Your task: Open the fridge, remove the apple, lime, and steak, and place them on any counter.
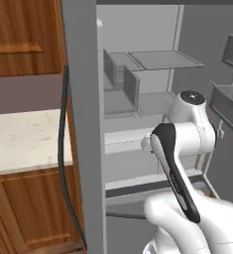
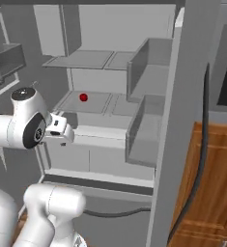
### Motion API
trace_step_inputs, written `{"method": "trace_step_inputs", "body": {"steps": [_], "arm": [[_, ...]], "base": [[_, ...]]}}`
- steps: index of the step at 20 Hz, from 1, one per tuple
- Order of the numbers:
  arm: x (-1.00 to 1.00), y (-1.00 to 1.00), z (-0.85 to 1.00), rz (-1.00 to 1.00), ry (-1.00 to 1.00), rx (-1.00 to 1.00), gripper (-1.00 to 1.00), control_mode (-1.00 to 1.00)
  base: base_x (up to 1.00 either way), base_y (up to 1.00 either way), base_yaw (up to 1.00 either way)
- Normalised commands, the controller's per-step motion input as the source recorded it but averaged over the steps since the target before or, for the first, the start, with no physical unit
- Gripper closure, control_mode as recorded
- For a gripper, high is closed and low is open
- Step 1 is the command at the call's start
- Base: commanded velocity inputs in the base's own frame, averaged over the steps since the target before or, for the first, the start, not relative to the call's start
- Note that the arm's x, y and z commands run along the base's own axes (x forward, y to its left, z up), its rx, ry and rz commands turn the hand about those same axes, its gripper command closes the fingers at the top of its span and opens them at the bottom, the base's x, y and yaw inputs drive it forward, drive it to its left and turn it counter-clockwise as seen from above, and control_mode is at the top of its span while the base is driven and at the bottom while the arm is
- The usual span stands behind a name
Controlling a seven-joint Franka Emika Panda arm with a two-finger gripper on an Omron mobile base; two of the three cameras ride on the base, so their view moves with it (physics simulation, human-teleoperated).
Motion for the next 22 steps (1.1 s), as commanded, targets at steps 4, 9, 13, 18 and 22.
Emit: {"method": "trace_step_inputs", "body": {"steps": [4, 9, 13, 18, 22], "arm": [[0.0, 0.0, 0.0, 0.0, 0.0, 0.0, -1.0, 1.0], [0.4, 0.0, 0.09, 0.12, -0.19, 0.05, -1.0, -1.0], [0.49, 0.0, 0.15, 0.03, -0.43, 0.22, -1.0, -1.0], [0.87, 0.09, 0.01, 0.0, -0.2, 0.14, -1.0, -1.0], [1.0, 0.38, 0.0, 0.0, 0.0, 0.01, -1.0, -1.0]], "base": [[1.0, -0.24, 0.25], [0.0, 0.0, 0.0], [0.0, 0.0, 0.0], [0.0, 0.0, 0.0], [0.0, 0.0, 0.0]]}}
